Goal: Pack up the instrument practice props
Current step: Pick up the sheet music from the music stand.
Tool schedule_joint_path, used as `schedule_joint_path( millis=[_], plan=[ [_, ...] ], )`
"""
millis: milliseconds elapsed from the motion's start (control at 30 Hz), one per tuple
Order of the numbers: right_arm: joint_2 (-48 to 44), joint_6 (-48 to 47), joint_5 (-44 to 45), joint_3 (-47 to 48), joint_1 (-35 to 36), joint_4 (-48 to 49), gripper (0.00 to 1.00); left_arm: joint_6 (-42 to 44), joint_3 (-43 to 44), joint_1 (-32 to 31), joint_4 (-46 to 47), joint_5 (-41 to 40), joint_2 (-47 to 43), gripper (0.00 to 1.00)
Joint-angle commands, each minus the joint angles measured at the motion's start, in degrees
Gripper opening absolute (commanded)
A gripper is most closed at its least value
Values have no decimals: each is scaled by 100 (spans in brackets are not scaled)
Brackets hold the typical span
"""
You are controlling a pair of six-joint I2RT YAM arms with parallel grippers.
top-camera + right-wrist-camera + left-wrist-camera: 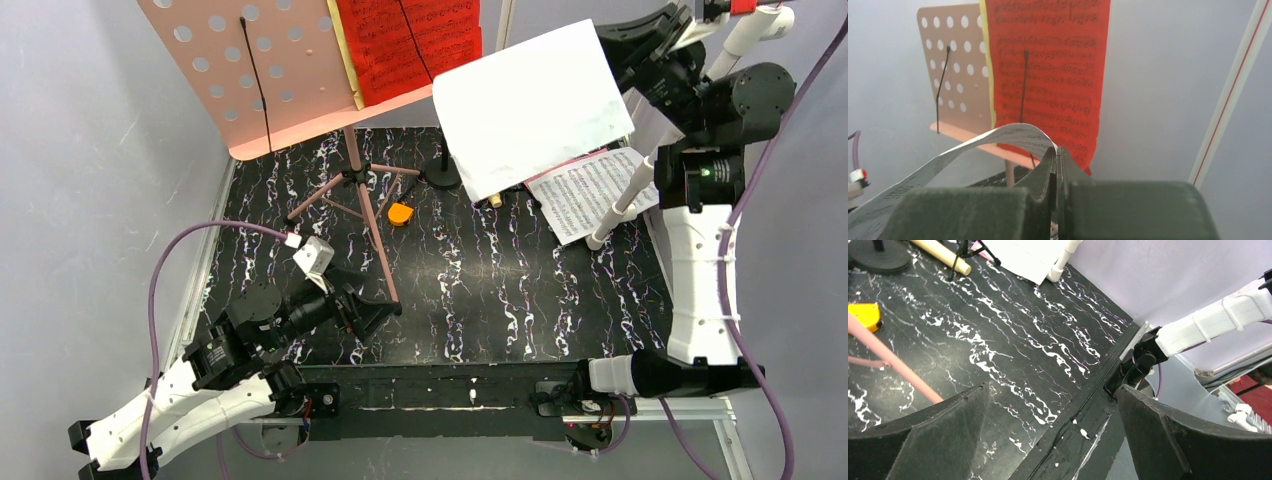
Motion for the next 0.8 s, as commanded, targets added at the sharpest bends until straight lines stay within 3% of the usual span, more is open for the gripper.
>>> schedule_joint_path(
  millis=[0,233,433,767],
  plan=[
    [-564,-9,-402,-626,-92,70,1,591,-182,-33,657,556,30,100],
    [-1615,-216,-641,-2130,-225,-331,1,1390,-703,-29,1732,859,-149,100],
    [-2380,-568,-981,-3397,-392,-1218,1,1775,-832,-33,1831,661,0,100],
    [-2603,-980,-1958,-5311,-559,-2533,1,1823,-1159,-34,2204,440,522,100]
  ],
)
